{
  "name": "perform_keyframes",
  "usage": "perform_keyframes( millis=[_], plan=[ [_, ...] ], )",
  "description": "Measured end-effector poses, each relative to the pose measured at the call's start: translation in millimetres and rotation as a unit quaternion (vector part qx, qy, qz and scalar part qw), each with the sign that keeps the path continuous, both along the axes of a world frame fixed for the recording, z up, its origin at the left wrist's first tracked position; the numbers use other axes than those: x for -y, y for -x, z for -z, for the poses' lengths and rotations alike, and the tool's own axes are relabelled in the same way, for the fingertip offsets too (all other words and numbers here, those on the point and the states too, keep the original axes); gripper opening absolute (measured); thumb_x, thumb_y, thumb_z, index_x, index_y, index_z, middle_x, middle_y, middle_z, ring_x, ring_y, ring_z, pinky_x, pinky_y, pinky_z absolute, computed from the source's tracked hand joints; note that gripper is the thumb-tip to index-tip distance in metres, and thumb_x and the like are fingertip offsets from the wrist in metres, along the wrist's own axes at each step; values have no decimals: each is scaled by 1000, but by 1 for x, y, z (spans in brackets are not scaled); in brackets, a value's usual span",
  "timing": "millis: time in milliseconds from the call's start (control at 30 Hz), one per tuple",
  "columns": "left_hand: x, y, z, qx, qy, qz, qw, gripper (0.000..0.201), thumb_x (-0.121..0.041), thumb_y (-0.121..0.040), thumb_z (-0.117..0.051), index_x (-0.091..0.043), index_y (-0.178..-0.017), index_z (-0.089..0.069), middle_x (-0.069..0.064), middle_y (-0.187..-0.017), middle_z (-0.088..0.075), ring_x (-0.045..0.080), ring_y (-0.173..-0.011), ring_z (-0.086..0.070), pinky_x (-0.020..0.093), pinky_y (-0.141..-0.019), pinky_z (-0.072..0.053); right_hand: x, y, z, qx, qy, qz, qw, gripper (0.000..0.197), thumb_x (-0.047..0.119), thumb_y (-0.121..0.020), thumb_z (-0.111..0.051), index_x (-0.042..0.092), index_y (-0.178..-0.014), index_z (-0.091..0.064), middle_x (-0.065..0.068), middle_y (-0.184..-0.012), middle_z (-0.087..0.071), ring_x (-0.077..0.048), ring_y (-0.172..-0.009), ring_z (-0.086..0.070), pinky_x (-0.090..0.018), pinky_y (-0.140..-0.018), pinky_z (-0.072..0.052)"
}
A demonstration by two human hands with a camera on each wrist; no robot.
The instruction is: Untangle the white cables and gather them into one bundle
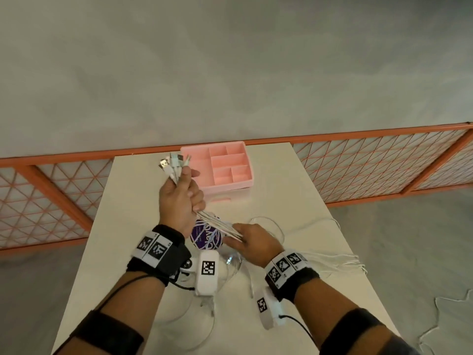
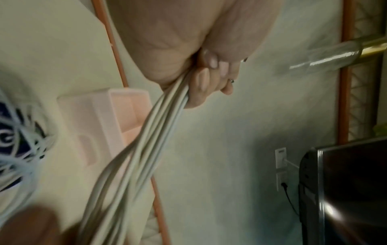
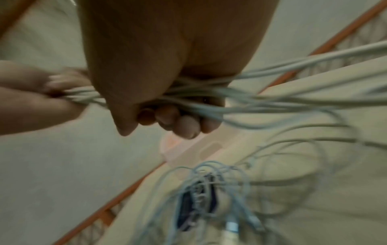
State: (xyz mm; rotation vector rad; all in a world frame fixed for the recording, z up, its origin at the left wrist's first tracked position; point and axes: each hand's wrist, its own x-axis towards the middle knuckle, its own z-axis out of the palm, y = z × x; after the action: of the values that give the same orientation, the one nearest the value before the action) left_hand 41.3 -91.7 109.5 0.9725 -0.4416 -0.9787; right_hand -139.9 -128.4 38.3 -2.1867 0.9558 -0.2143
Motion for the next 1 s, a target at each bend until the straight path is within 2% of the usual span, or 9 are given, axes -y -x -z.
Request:
perform_keyframes(
  millis=[167, 267, 400, 500, 600, 700, 767, 867, 1000],
  plan=[
    [-5, -41, -9, -28, 32, -66, 997, 29, -37, -104, -48, -17, -86, -58, -6, -54, -29, 8, -45, -22, 20, -43, -23, 31, 74, 39, -166, 40, 26, 985, 29, 48, -94, -56, 20, -92, -65, -1, -89, -70, -22, -85, -65, -29, -73, -45],
    [-8, -50, -6, -37, 27, -76, 996, 29, -39, -104, -47, -18, -86, -58, -7, -55, -29, 8, -46, -21, 21, -44, -22, 44, 125, 53, -227, 23, 74, 971, 24, 48, -92, -58, 28, -80, -59, 3, -81, -65, -19, -80, -62, -28, -72, -44],
    [-10, -45, 5, -43, -2, -69, 997, 29, -38, -104, -47, -17, -86, -58, -7, -55, -29, 7, -45, -22, 20, -43, -22, 68, 188, 52, -343, 41, 132, 929, 32, 52, -95, -53, 29, -73, -51, 11, -74, -54, -16, -80, -59, -28, -73, -44],
    [-11, -32, 19, -48, -37, -32, 998, 29, -38, -103, -48, -16, -87, -57, -7, -54, -29, 6, -43, -22, 19, -39, -23, 92, 224, 32, -405, 105, 213, 883, 31, 48, -95, -51, 26, -74, -51, 10, -74, -56, -17, -78, -59, -31, -83, -46],
    [-17, -9, 37, -53, -85, 50, 994, 28, -37, -101, -50, -13, -89, -59, -6, -56, -30, 6, -43, -24, 19, -37, -25, 111, 246, 8, -329, 218, 337, 855, 35, 46, -98, -45, 20, -76, -56, 4, -67, -56, -20, -70, -57, -41, -87, -43],
    [-22, 14, 50, -47, -134, 110, 984, 27, -34, -101, -52, -10, -89, -58, -5, -56, -28, 7, -42, -23, 20, -36, -22, 119, 254, -1, -241, 295, 417, 826, 48, 50, -100, -37, 12, -83, -61, -10, -86, -63, -33, -89, -56, -48, -86, -42],
    [-23, 24, 54, -47, -155, 123, 979, 27, -33, -101, -52, -9, -90, -58, -4, -56, -27, 7, -41, -22, 19, -36, -20, 118, 253, 10, -218, 265, 446, 827, 48, 48, -100, -37, 9, -89, -63, -14, -94, -61, -37, -95, -52, -49, -86, -43],
    [-26, 28, 58, -45, -173, 128, 975, 26, -33, -102, -52, -9, -91, -57, -4, -56, -26, 7, -40, -22, 18, -38, -19, 109, 249, 35, -207, 198, 455, 843, 47, 40, -101, -41, 2, -89, -66, -19, -88, -61, -37, -86, -57, -44, -85, -42],
    [-29, 26, 60, -23, -175, 125, 976, 26, -32, -102, -52, -9, -92, -57, -3, -56, -24, 8, -41, -20, 18, -41, -16, 87, 242, 76, -268, 10, 433, 861, 30, 23, -98, -55, -6, -101, -65, -28, -105, -66, -41, -100, -63, -41, -82, -47]
  ],
)
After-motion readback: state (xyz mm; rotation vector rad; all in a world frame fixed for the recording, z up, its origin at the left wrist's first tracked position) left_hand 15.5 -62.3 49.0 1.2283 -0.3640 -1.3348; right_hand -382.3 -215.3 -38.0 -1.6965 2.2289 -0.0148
